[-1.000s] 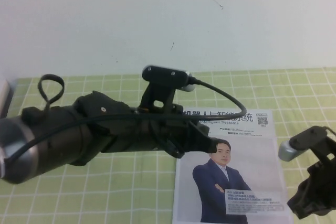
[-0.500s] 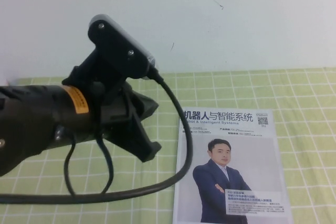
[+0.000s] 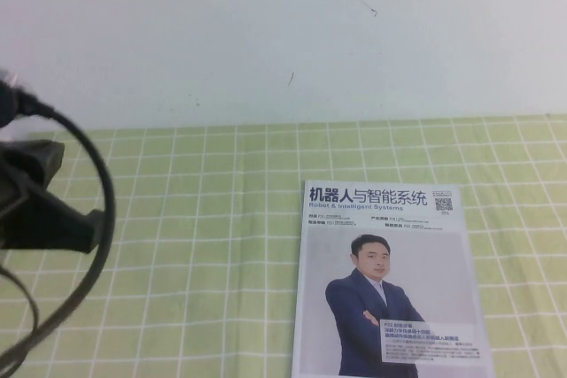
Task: Close book
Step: 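Close the open booklet and leave it lying on the table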
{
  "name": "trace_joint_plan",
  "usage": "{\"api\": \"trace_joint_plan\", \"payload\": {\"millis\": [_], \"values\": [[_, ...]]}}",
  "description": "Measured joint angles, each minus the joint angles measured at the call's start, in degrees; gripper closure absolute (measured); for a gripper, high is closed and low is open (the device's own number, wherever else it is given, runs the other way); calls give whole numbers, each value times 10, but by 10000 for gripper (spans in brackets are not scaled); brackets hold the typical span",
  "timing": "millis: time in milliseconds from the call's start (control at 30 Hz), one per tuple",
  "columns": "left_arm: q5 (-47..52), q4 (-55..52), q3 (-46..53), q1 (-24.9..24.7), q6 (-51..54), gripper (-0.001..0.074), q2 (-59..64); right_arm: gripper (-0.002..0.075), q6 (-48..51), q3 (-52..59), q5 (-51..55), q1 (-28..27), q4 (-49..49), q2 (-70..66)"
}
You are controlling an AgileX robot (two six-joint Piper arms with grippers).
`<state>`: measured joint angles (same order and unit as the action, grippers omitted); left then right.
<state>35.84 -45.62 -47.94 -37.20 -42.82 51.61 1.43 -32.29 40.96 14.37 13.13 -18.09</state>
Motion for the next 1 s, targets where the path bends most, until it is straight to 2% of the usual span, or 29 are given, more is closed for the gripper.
{"api": "trace_joint_plan", "payload": {"millis": [167,467,1000], "values": [[-63,-20,107,0,-28,739,-91,729,0,52,-4,0,-18,67],[-252,-55,262,0,-33,739,-223,729,0,103,8,0,-103,106],[-262,-67,281,0,-33,739,-241,729,0,104,8,0,-131,107]]}}
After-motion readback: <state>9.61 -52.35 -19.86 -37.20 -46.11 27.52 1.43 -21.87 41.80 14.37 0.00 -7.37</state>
